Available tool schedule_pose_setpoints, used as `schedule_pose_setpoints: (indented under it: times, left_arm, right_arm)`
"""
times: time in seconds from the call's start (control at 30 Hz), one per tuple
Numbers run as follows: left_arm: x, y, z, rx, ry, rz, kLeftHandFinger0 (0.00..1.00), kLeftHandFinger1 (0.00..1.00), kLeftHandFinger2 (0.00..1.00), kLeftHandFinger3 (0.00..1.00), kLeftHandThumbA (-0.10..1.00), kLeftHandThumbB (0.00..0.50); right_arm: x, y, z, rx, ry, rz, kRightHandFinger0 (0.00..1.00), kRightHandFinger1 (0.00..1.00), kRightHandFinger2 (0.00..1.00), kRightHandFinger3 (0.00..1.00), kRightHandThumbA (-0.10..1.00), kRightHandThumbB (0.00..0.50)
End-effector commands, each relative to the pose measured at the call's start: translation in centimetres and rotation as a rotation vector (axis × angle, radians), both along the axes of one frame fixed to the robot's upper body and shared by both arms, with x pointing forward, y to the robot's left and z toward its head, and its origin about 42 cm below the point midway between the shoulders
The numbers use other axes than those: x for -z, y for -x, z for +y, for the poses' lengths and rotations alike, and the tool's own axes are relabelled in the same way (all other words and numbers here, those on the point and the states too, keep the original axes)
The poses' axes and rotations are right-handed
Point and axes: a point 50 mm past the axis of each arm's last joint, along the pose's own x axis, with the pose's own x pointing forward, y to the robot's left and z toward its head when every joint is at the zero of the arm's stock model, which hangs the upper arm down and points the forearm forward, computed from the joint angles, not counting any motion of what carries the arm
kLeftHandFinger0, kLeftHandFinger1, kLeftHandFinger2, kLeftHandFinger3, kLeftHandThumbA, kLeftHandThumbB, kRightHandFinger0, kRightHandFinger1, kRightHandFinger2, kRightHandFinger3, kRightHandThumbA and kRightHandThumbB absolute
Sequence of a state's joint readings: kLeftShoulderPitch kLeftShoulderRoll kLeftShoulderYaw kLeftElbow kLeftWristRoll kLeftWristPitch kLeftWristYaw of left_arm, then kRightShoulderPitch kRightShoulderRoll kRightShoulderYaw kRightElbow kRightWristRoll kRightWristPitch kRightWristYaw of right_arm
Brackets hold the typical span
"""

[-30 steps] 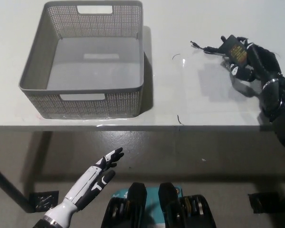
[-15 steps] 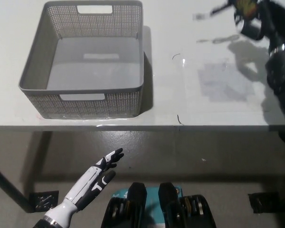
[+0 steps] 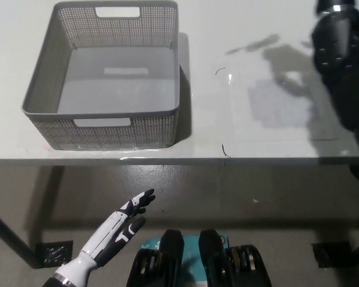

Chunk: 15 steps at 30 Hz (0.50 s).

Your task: Use the right hand to pick up a black power cord and place it into a container on the left hand side

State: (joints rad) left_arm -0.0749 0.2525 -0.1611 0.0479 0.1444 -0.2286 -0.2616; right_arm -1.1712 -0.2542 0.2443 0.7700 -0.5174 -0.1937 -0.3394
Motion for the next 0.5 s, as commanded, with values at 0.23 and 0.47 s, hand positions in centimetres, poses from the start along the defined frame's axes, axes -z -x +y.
schedule_pose_setpoints:
  times: [0.23, 0.47]
  left_arm:
    - [-0.7, 0.1, 0.0, 0.035, -0.059, -0.054, 1.0, 1.0, 1.0, 1.0, 0.99, 0.4]
    - [-0.5, -0.3, 0.0, 0.05, -0.076, -0.057, 1.0, 1.0, 1.0, 1.0, 0.92, 0.375]
  right_arm:
    - [-5.4, 3.9, 13.2, -0.21, -0.003, -0.122, 0.0, 0.32, 0.64, 0.62, -0.1, 0.177]
    - [-3.2, 4.6, 18.5, -0.282, 0.05, -0.095, 0.0, 0.32, 0.66, 0.64, -0.1, 0.179]
